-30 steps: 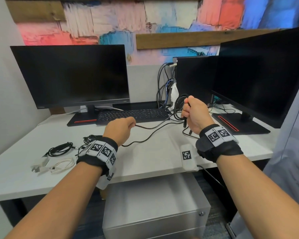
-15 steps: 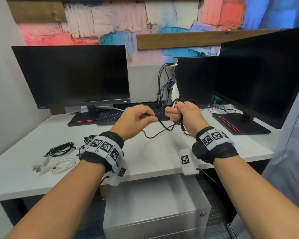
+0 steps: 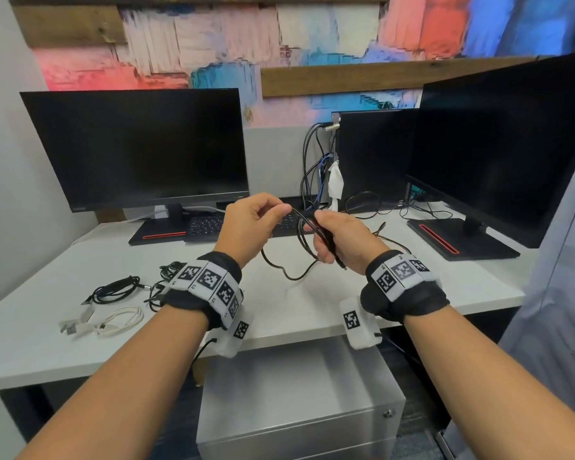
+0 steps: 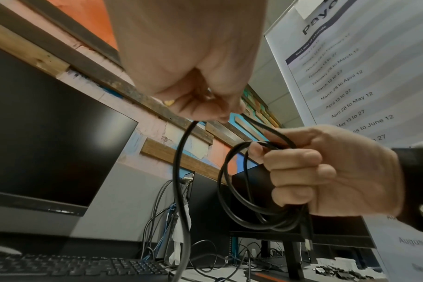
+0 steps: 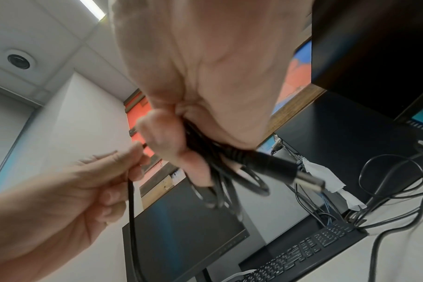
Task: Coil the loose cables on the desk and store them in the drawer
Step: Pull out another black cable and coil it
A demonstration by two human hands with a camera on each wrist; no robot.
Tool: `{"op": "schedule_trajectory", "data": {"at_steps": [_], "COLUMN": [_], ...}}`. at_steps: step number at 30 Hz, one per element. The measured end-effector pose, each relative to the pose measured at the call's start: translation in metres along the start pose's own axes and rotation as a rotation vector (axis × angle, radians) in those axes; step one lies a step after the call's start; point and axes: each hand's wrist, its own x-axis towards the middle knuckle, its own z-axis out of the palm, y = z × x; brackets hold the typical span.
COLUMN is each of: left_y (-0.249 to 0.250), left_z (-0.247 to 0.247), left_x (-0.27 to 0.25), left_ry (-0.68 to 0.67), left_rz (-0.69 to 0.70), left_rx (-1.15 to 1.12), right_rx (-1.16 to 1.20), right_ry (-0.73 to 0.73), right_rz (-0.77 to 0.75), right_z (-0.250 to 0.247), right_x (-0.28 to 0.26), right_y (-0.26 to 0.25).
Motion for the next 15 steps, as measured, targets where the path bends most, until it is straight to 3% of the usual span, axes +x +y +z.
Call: {"op": "schedule_trajectory", "data": {"at_steps": [3, 6, 15], "left_y": [-0.008, -0.012, -0.033], "left_z": [0.002, 0.002, -0.004], "left_x": [0.001, -0.002, -0.022], "left_ry": [-0.003, -0.089, -0.307], "left_rz": [-0.039, -0.045, -0.302], "left_rx": [0.064, 0.112, 0.087], "right_rx": [-0.030, -0.089, 0.300], "right_ry": [-0.085, -0.062, 0.076], "right_rz": [0.040, 0.029, 0.056], "right_z": [0.001, -0.001, -0.020], "right_x": [-0.003, -0.004, -0.004], "right_y": [-0.002, -0.005, -0.018]}}
